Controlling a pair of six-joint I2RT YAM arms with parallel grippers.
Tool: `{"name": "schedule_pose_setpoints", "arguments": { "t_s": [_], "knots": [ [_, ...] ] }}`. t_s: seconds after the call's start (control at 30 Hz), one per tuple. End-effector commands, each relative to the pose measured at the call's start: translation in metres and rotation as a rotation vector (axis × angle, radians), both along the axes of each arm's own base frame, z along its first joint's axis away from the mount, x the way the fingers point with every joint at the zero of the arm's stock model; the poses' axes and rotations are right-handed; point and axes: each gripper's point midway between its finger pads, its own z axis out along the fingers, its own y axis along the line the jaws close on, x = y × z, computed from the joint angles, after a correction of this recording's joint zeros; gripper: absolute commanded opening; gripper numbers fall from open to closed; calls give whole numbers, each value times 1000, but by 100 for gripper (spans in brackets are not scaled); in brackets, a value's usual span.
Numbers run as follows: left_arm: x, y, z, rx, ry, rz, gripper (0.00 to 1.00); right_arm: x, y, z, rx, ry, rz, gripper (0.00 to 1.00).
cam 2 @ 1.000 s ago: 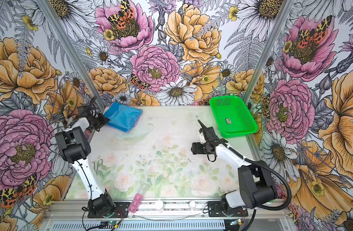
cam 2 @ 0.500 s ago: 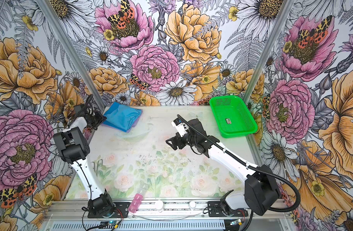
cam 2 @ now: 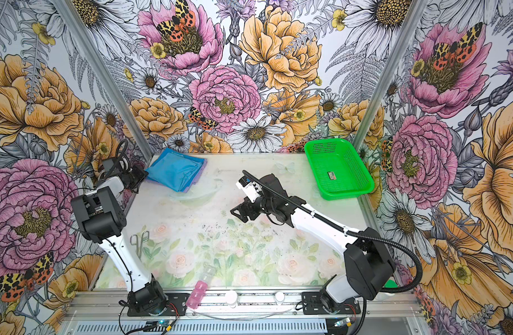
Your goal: Fold and stack the t-shirts
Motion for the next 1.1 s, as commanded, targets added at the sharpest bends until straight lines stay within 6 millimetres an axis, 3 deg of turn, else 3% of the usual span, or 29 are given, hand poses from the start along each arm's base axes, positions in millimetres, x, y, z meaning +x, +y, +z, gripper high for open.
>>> {"name": "schedule_pose_setpoints", "arguments": {
  "t_s": [0.0,0.07,0.1,0.17,0.2,0.3,0.33,0.5,0.67,0.9,1.07],
  "knots": [
    [1,17,23,51,-60,60,0,3,4,12,23,-42,10,87],
    [3,11,22,27,-63,39,3,3,4,10,20,-37,8,87],
    [4,8,22,23,-66,31,15,4,4,9,19,-34,7,87],
    [5,-1,31,33,-85,10,51,3,4,8,17,-31,6,87],
    [6,-5,37,45,-95,-1,64,4,4,7,16,-31,4,87],
    [5,-19,62,115,-104,-27,94,5,4,6,11,-30,-2,87],
    [5,-25,73,141,-111,-44,99,5,3,4,9,-27,-7,87],
    [15,-75,99,130,-119,-193,99,10,2,1,-1,-21,-30,87],
    [20,-141,100,112,-112,-301,99,17,-3,-2,-23,-26,-81,87],
    [22,-214,64,262,9,-408,99,22,-14,-2,-37,-33,-147,87],
    [31,-232,38,605,141,-397,94,20,-24,-6,-45,-28,-176,87]
  ]
}}
